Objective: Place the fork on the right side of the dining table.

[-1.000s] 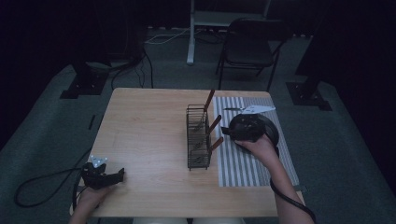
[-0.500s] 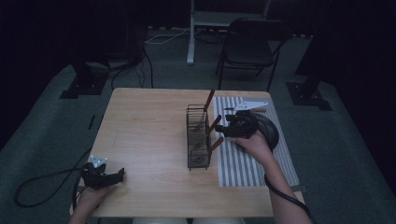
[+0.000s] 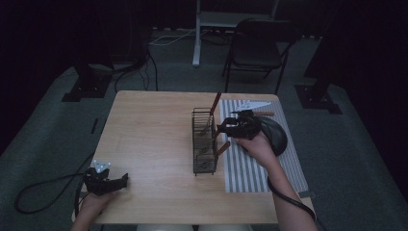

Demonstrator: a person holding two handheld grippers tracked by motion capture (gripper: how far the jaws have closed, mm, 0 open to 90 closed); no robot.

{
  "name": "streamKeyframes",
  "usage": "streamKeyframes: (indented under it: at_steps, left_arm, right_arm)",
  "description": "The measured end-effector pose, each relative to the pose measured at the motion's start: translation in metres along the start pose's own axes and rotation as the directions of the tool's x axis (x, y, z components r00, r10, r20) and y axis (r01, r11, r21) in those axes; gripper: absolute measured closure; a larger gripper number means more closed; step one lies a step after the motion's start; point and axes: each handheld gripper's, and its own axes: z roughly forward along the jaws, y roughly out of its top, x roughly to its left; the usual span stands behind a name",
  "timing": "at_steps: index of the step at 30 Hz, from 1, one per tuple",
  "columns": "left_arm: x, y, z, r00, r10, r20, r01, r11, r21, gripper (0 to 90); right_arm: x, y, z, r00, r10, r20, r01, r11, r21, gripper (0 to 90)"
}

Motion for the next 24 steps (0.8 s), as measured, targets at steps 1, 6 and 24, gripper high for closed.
streamKeyframes:
  at_steps: [1, 6, 24]
  left_arm:
    - [0.0000, 0.0000, 0.0000, 1.0000, 0.000, 0.000, 0.000, 1.0000, 0.000, 0.6]
    - [0.0000, 0.0000, 0.0001, 1.0000, -0.001, 0.000, 0.001, 1.0000, -0.001, 0.6]
    - [-0.0001, 0.0000, 0.0001, 1.0000, -0.001, 0.000, 0.001, 1.0000, -0.001, 0.5]
  right_arm:
    - [-0.0006, 0.0004, -0.0006, 1.0000, 0.005, -0.003, -0.005, 1.000, -0.003, 49.2]
    - [-0.0030, 0.0013, -0.0012, 0.9997, 0.025, 0.003, -0.025, 1.000, 0.001, 60.9]
    - [0.0006, 0.0045, -0.0013, 0.9985, 0.019, -0.051, -0.018, 1.000, 0.020, 75.3]
